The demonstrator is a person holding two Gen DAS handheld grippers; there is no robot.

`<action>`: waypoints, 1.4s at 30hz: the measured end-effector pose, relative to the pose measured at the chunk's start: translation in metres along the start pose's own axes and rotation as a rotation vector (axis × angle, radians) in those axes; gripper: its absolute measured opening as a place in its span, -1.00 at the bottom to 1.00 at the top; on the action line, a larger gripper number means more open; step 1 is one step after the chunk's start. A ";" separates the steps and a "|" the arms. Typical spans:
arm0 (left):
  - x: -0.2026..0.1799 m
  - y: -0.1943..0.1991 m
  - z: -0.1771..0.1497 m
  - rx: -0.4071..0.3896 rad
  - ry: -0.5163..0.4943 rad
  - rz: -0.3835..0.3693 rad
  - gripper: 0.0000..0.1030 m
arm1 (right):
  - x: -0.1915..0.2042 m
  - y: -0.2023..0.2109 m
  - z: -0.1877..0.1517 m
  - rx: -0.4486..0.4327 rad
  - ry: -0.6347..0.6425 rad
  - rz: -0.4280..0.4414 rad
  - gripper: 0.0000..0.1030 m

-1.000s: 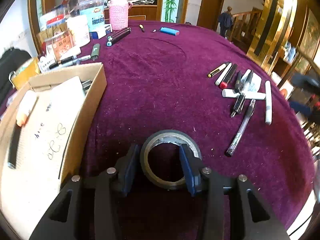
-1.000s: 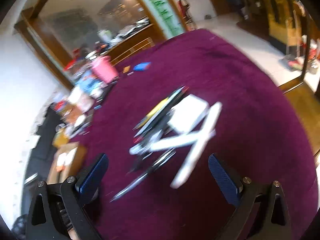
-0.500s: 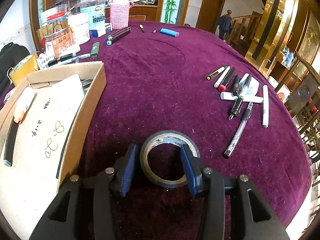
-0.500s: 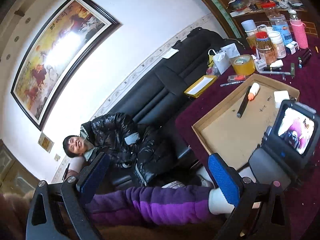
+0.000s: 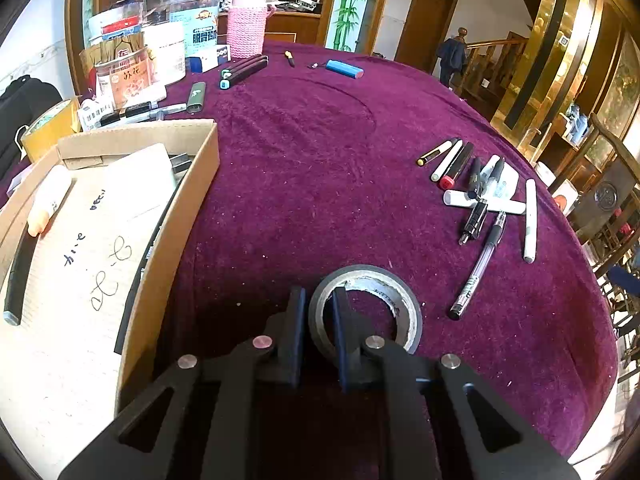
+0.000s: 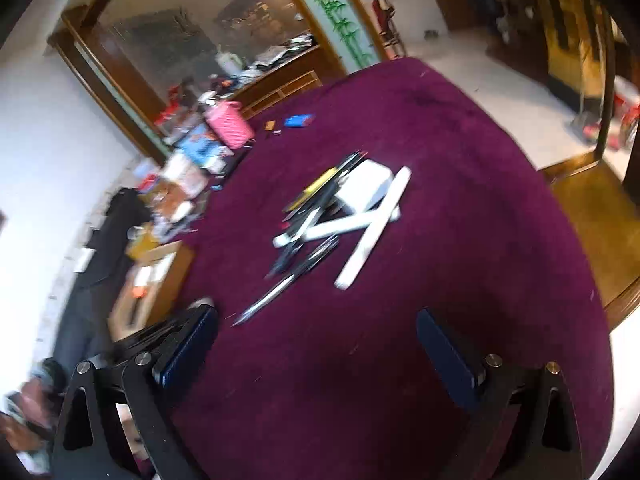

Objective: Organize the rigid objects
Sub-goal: 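Grip the black tape roll by its rim with the left gripper and lift, then grasp the white marker with the right gripper while the left gripper carries the tape toward the box, then drop the tape roll in the box with the left gripper while the right gripper brings the white marker there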

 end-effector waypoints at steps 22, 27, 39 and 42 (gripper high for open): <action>0.006 0.010 0.004 -0.040 0.061 -0.083 -0.78 | -0.045 -0.073 0.042 0.035 -0.074 -0.233 -0.75; 0.006 0.022 0.002 -0.050 0.084 -0.098 -0.78 | -0.026 -0.055 0.036 0.007 -0.055 -0.144 -0.74; 0.074 0.078 0.012 -0.116 0.150 -0.010 -0.78 | 0.091 -0.071 0.027 0.087 0.071 0.112 -0.74; 0.114 0.077 0.015 -0.099 0.192 0.061 -0.77 | 0.125 -0.087 0.024 0.137 0.087 0.183 -0.74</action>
Point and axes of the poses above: each gripper's, at about its wrist camera, not at the fingertips, and y roughly against the way its jaws point, x to its left, z to its top, the point moved 9 cm from there along -y, roughly the way its jaws point, and after that the axes turned 8 degrees about z, right-handed, at the moved point
